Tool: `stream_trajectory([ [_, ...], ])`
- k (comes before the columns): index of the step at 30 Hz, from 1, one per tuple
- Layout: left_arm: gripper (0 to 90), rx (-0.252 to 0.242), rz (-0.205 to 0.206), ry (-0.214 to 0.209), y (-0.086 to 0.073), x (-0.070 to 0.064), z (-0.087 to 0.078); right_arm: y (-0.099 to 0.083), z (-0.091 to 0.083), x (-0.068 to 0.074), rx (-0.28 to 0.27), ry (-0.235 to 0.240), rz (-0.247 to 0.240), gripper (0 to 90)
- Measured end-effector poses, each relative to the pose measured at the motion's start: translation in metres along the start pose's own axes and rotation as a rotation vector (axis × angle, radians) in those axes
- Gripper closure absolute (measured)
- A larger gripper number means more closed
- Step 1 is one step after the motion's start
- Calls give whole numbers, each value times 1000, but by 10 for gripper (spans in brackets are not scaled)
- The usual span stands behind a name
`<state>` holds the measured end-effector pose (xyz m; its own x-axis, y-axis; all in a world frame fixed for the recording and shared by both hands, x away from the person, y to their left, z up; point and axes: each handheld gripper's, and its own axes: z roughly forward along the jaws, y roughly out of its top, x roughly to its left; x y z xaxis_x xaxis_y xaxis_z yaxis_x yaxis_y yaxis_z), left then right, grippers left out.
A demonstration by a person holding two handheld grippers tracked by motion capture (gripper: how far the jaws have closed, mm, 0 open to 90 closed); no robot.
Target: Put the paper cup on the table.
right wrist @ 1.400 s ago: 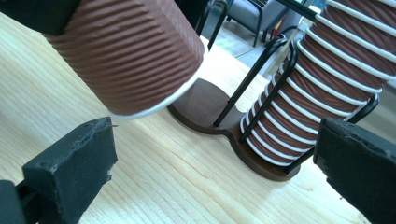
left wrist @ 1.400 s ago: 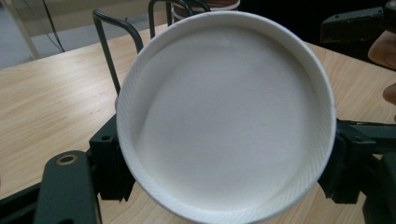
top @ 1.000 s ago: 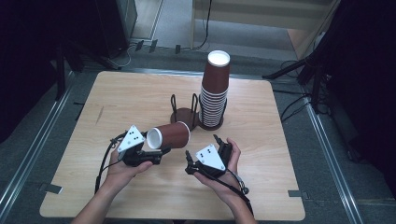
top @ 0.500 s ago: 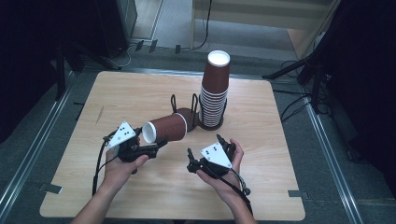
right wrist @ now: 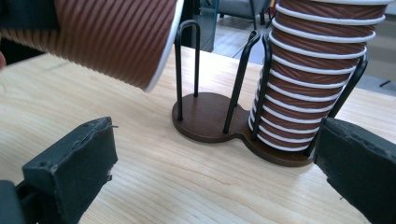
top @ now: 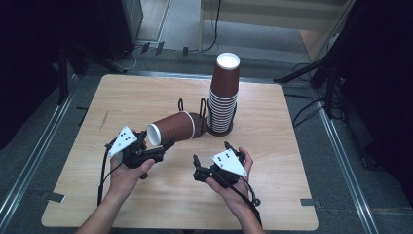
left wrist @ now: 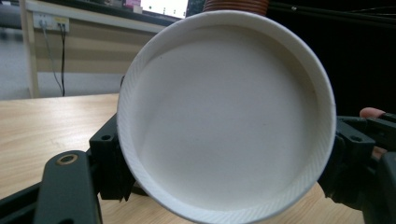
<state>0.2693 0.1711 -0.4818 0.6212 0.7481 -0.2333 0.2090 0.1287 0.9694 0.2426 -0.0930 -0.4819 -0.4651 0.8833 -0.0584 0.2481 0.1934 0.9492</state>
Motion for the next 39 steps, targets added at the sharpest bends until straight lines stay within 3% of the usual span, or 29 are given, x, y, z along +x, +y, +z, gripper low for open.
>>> stream_trajectory([
  [2,222,-6,1,-5,-1,-2,2,2,-1,0,-6,6,43,0],
  [4,222,-13,2,-13,-1,-3,2,4,-2,1,-13,21,118,0],
  [6,222,-18,4,-16,-1,-3,2,7,-2,2,-21,89,204,0],
  [10,222,-30,-16,-25,1,-2,0,11,-2,9,-23,135,273,0],
  [16,223,-44,-21,-43,0,-6,1,17,-2,1,-23,196,526,0],
  [18,223,-45,-21,-53,-2,-8,2,18,-2,-1,-22,185,592,0],
  [20,223,-44,-23,-59,-4,-10,4,17,-3,-2,-27,137,667,0],
  [22,223,-43,-21,-68,-6,-13,6,16,-3,-4,-28,151,763,0],
  [26,223,-46,-20,-74,-9,-16,9,15,-3,-3,-20,140,894,0],
  [28,223,-47,-9,-75,-10,-18,10,15,-3,-3,-13,152,972,0],
  [31,223,-43,-3,-80,-13,-20,12,13,0,-3,8,250,1120,0],
  [32,223,-39,0,-79,-14,-21,13,12,0,-2,24,261,1155,0],
  [39,223,-39,22,-73,-18,-25,15,9,2,-5,40,257,1340,0],
])
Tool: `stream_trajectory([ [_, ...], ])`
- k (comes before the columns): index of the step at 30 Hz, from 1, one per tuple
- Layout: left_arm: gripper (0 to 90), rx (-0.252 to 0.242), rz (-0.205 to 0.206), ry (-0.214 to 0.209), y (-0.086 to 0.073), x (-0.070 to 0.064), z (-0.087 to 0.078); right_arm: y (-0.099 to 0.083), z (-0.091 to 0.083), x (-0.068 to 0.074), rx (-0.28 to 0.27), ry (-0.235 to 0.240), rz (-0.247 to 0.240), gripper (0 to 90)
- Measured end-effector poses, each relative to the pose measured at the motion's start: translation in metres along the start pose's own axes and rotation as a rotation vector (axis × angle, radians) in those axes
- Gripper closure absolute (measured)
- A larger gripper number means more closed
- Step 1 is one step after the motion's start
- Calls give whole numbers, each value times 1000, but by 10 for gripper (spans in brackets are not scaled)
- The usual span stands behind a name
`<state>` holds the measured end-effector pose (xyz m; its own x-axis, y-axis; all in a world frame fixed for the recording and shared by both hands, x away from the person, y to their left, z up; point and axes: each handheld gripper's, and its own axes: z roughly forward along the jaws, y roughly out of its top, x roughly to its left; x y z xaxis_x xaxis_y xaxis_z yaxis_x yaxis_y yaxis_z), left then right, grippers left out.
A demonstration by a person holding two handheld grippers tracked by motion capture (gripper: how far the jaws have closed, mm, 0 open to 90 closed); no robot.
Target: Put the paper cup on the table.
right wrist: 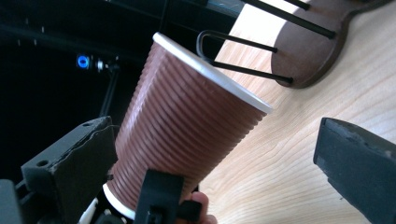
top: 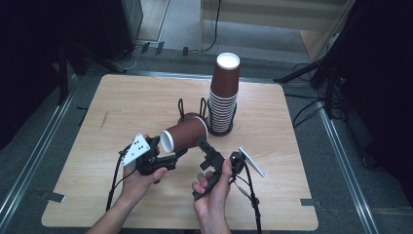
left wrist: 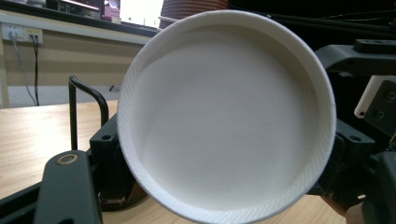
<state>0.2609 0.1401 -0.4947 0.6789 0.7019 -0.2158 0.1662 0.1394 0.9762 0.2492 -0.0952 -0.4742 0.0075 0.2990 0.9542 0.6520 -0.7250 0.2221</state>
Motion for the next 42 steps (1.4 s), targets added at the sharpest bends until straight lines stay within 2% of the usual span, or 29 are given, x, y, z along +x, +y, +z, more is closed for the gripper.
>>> stream_trajectory([
  [12,223,-3,22,-12,-7,-7,4,1,12,-1,26,15,177,0],
  [23,222,-4,37,-32,-11,-15,6,11,23,-5,40,30,293,0],
  [36,222,8,58,-32,-12,-17,6,14,32,-13,63,19,348,0],
  [40,221,11,66,-29,-13,-17,7,16,33,-14,65,20,367,37],
  [42,221,12,73,-29,-13,-17,7,16,33,-15,59,29,354,42],
])
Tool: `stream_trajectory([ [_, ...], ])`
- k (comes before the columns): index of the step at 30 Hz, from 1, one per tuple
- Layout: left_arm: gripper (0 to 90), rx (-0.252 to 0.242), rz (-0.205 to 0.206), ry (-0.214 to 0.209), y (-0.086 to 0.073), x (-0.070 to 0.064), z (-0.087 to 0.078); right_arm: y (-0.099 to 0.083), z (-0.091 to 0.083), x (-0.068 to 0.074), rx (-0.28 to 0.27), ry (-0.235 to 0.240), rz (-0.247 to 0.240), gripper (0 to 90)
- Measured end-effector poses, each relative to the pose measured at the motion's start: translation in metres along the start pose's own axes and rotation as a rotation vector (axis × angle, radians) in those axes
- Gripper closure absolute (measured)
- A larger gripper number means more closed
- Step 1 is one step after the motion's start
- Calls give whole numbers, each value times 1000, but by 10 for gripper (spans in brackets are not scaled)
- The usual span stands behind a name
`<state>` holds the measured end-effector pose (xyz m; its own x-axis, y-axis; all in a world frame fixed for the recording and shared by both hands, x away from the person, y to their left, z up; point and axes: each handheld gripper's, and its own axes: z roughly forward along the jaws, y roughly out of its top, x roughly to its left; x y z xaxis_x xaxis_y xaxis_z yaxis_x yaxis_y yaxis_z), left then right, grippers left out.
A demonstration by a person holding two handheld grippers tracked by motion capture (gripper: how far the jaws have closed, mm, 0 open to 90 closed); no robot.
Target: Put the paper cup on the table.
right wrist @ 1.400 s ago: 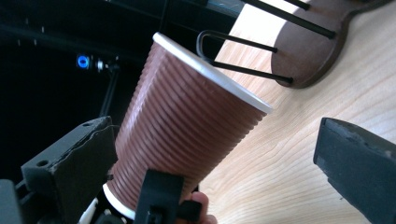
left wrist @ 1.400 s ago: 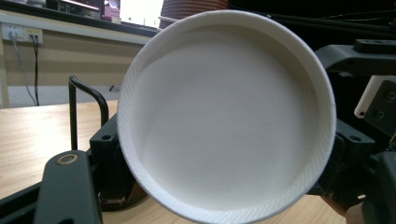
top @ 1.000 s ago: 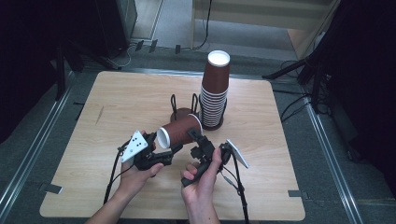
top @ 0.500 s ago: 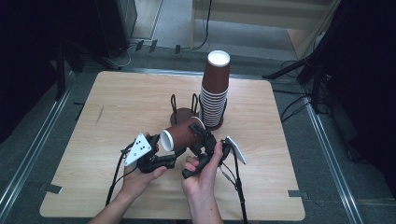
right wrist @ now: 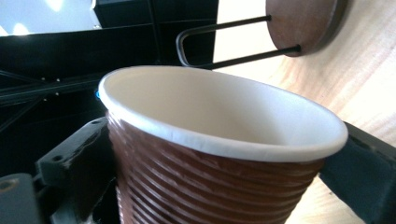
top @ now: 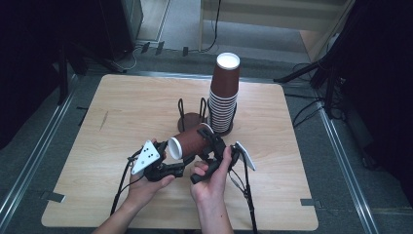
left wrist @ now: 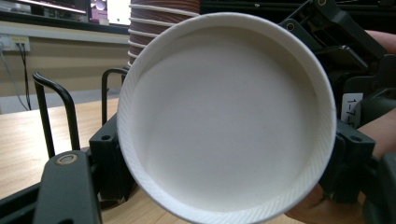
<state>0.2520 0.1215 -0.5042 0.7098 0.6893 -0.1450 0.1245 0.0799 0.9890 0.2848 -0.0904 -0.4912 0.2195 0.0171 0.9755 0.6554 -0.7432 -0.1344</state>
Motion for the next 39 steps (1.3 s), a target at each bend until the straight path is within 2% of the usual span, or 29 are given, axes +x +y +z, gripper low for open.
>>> stream_trajectory([
  [7,220,8,5,5,-1,2,-1,3,4,-3,25,8,15,49],
  [10,217,7,6,2,-1,2,-1,3,3,-2,18,9,11,59],
  [16,204,-2,6,-27,0,5,-3,0,0,0,9,4,-12,85],
  [17,204,-1,-8,-31,1,4,-3,-1,-1,2,9,6,-12,86],
  [19,208,1,-48,-52,3,5,-5,-2,-3,4,0,2,-42,93],
  [20,210,-5,-53,-49,6,4,-7,-1,-4,5,-6,6,-46,95],
  [22,147,-10,-63,-45,9,4,-9,1,-6,8,-28,12,-76,97],
  [24,84,-5,-79,-19,12,4,-12,3,-7,10,-37,10,-102,99],
  [27,0,22,-78,23,13,3,-14,5,-10,14,-57,26,-162,100],
  [29,0,61,-78,66,12,4,-15,4,-12,17,-83,23,-217,100],
  [32,0,92,-77,98,10,7,-15,5,-15,22,-112,7,-276,103],
  [39,0,106,-94,95,9,17,-27,10,-20,30,-198,-22,-400,105],
])
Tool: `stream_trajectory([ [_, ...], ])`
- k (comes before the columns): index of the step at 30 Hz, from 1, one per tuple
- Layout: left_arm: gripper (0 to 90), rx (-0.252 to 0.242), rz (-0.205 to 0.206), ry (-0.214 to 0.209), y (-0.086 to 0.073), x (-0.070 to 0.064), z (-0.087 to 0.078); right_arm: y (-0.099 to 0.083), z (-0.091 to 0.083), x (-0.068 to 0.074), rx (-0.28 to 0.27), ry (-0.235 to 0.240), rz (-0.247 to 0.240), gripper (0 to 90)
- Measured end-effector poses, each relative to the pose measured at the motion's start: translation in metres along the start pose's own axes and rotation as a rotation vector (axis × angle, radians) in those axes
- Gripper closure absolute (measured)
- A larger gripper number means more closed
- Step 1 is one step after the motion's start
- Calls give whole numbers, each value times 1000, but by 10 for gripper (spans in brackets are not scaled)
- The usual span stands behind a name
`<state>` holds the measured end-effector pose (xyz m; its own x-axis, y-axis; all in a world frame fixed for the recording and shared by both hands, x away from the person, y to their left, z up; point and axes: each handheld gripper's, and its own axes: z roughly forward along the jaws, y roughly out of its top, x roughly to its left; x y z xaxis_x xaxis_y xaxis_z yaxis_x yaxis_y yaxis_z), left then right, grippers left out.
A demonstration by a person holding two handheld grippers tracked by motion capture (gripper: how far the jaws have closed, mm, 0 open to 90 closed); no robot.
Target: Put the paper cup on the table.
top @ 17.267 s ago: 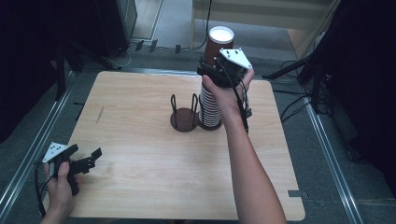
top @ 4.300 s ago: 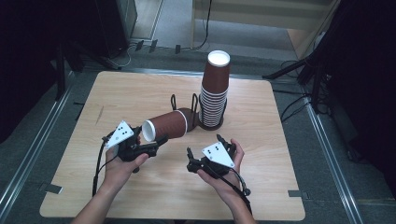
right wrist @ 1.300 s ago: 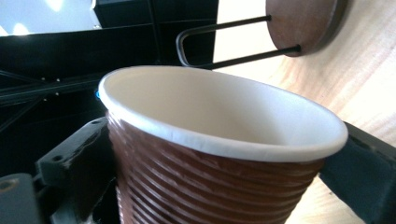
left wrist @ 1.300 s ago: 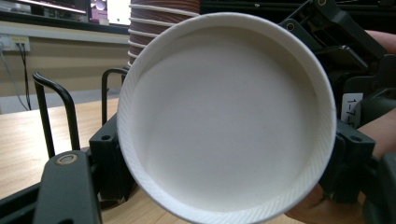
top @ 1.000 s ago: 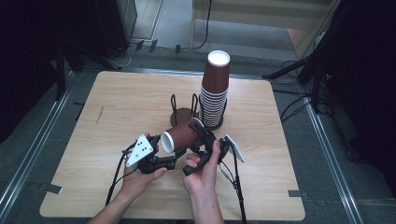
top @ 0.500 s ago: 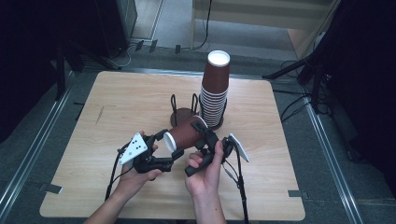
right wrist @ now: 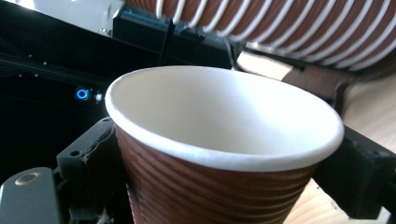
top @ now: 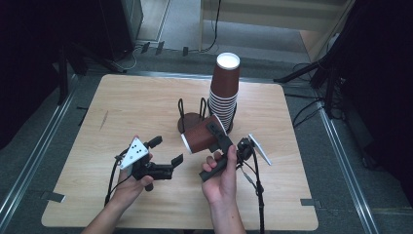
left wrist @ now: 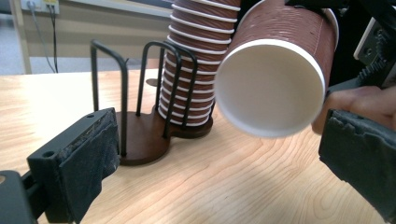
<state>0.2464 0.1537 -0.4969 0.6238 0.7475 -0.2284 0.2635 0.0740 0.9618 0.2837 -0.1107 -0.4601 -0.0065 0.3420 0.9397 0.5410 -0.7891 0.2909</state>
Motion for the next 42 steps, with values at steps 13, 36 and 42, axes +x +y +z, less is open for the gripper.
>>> stream_trajectory([
  [13,0,46,-33,148,-18,39,-34,10,-6,5,-107,-95,-269,105],
  [36,0,47,-119,382,-35,103,-101,17,-18,11,-211,-275,-700,103],
  [42,0,48,-93,427,-37,109,-106,27,-23,9,-253,-333,-861,102],
])
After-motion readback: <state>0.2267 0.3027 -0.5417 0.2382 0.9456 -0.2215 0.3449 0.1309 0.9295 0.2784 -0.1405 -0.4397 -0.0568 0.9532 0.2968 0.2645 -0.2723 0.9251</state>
